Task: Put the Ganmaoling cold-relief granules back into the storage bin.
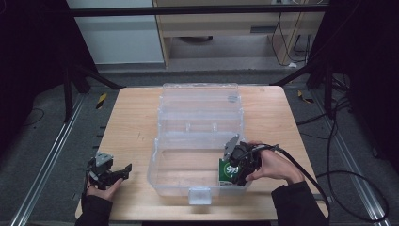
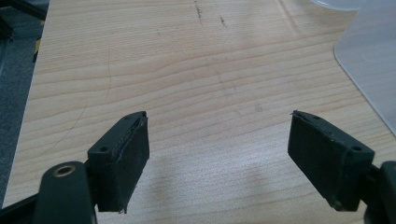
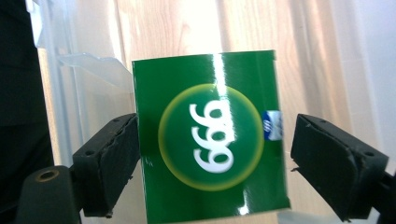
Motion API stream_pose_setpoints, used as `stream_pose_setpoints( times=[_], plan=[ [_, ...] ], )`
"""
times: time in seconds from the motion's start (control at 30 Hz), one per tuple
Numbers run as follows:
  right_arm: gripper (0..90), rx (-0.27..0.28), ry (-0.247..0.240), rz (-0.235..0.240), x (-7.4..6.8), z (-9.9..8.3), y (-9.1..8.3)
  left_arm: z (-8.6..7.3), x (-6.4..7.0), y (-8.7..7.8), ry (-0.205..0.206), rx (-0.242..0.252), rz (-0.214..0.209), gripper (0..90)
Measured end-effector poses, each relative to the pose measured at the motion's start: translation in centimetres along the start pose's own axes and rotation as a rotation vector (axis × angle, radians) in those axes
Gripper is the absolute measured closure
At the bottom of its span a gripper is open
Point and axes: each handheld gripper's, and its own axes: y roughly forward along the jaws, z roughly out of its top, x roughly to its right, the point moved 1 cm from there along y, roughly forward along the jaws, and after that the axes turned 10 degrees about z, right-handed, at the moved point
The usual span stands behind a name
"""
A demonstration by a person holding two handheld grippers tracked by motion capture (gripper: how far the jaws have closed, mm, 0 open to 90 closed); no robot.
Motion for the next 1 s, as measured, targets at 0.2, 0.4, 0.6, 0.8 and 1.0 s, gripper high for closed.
stream_pose_setpoints(
  times=[0.2, 0.4, 0.6, 0.8, 1.0],
  plan=[
    [14.8, 0.054, 0.021, -0.012, -0.4, -0.4, -1.3, 0.0, 0.0, 0.0, 0.000, 0.001, 0.000, 20.0],
    [11.2, 0.129, 0.063, -0.069, -0.8, -1.1, -2.6, 0.0, 0.0, -0.1, 0.000, 0.003, 0.002, 20.0],
    [10.9, 0.230, 0.105, -0.120, -1.0, -2.5, -3.8, 0.0, 0.0, 0.0, 0.000, 0.002, 0.001, 20.0],
    [8.7, 0.306, 0.170, -0.192, -1.0, -4.6, -4.3, 0.0, 0.0, 0.0, 0.000, 0.001, 0.003, 20.0],
    [7.6, 0.402, 0.268, -0.280, -1.0, -6.9, -4.7, 0.0, 0.0, 0.0, 0.000, 0.001, 0.004, 20.0]
  ],
)
